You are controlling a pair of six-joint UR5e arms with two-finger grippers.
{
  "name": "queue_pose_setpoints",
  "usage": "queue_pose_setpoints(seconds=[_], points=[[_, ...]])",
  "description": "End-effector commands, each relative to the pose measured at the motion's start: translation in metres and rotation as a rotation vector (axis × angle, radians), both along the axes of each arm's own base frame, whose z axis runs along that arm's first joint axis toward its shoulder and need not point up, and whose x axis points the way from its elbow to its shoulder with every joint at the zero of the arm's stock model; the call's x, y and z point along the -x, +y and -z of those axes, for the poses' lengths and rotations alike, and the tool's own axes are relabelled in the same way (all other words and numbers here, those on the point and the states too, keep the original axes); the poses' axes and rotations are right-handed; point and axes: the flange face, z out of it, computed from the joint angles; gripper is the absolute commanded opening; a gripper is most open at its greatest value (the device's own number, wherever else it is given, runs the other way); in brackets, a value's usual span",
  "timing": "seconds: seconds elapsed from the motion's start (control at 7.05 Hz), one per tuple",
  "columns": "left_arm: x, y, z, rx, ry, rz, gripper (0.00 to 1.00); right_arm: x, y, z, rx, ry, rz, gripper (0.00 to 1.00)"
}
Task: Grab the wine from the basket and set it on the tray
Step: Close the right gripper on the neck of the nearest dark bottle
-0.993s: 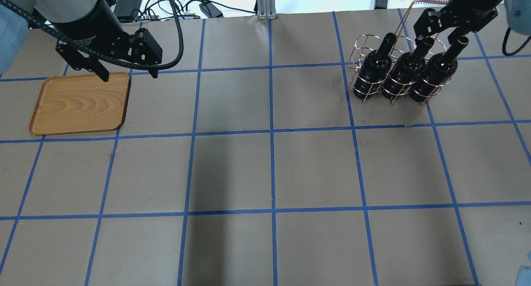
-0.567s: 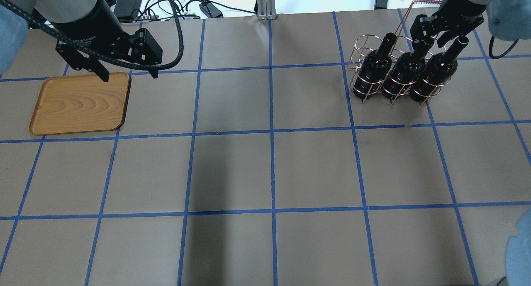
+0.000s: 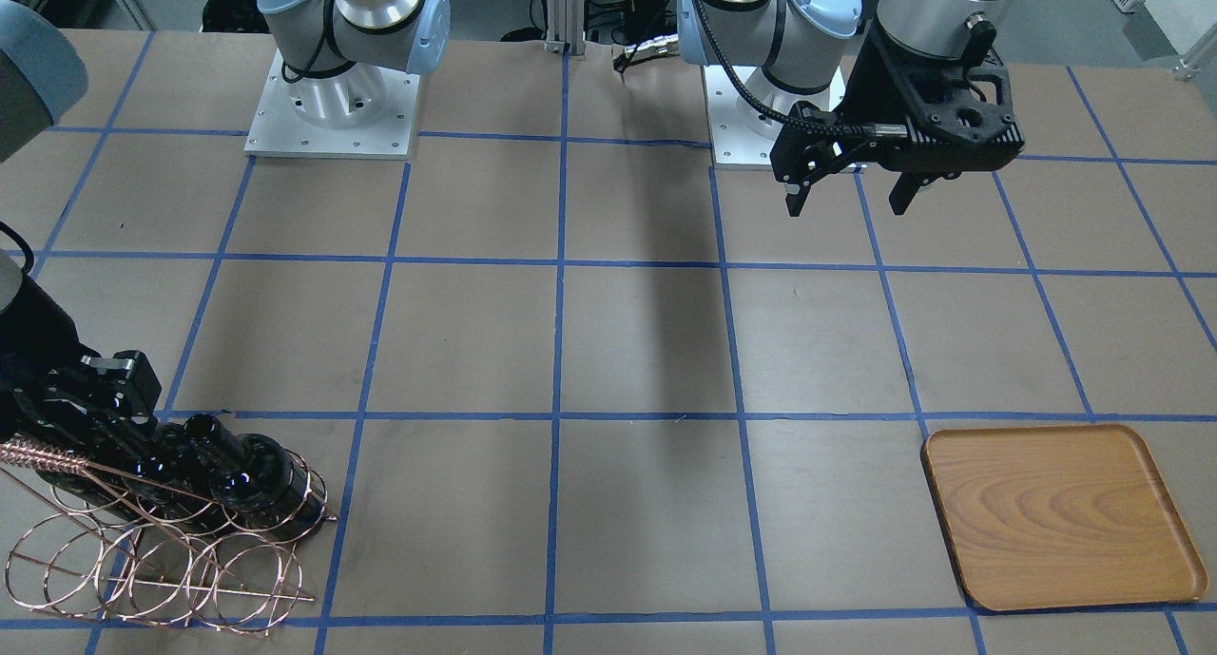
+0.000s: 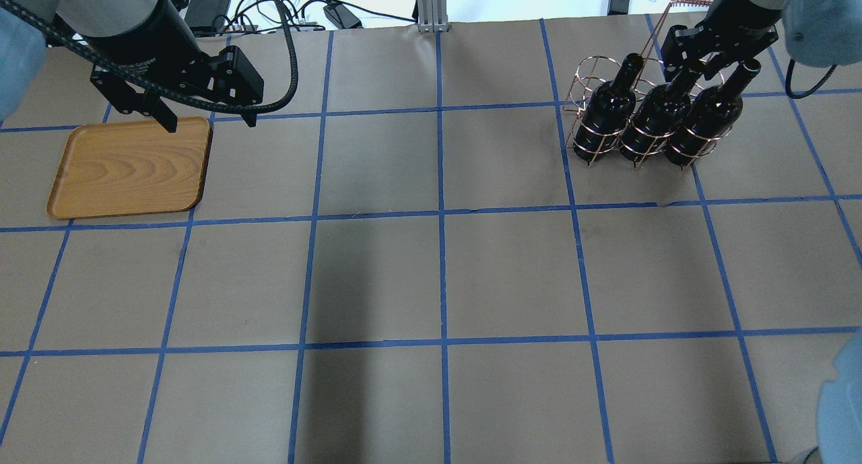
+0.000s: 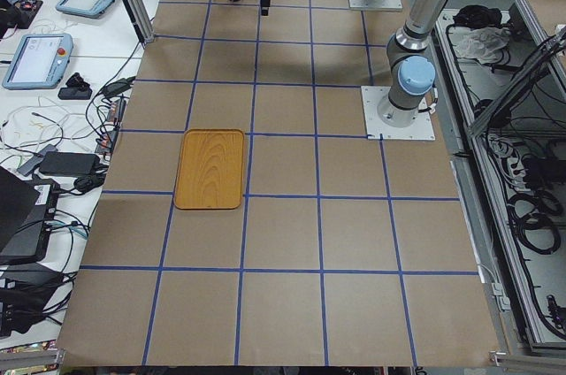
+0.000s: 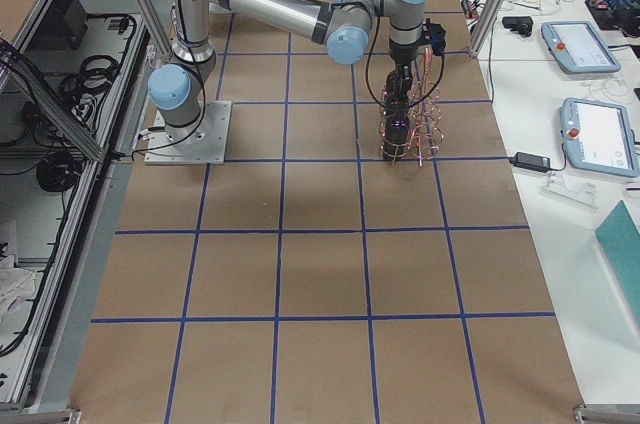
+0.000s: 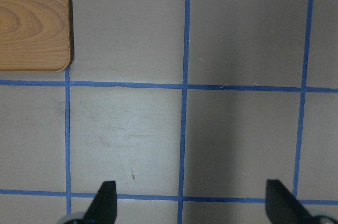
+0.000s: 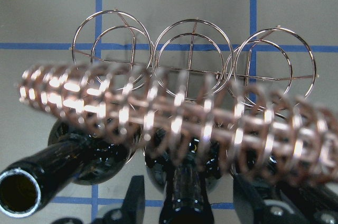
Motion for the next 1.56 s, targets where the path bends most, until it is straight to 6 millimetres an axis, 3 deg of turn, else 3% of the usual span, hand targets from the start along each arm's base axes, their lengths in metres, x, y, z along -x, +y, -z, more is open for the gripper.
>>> queue_pose_setpoints(seconds=[0.0,0.28,0.99,1.42], points=[[0.000,0.000,0.000,0.000,0.000,0.000,1.00,0.000,0.000,0.000,0.002,0.001,-0.001,0.24],[0.001,0.000,0.000,0.000,0.000,0.001,1.00,0.000,0.000,-0.001,0.004,0.002,-0.009,0.02],[0.001,0.001,-0.001,0.002,0.000,0.001,1.00,0.001,0.002,-0.018,-0.021,0.024,-0.020,0.00],[0.000,0.001,-0.001,0.000,0.000,0.000,1.00,-0.023,0.001,-0.046,-0.019,0.049,-0.060,0.00]])
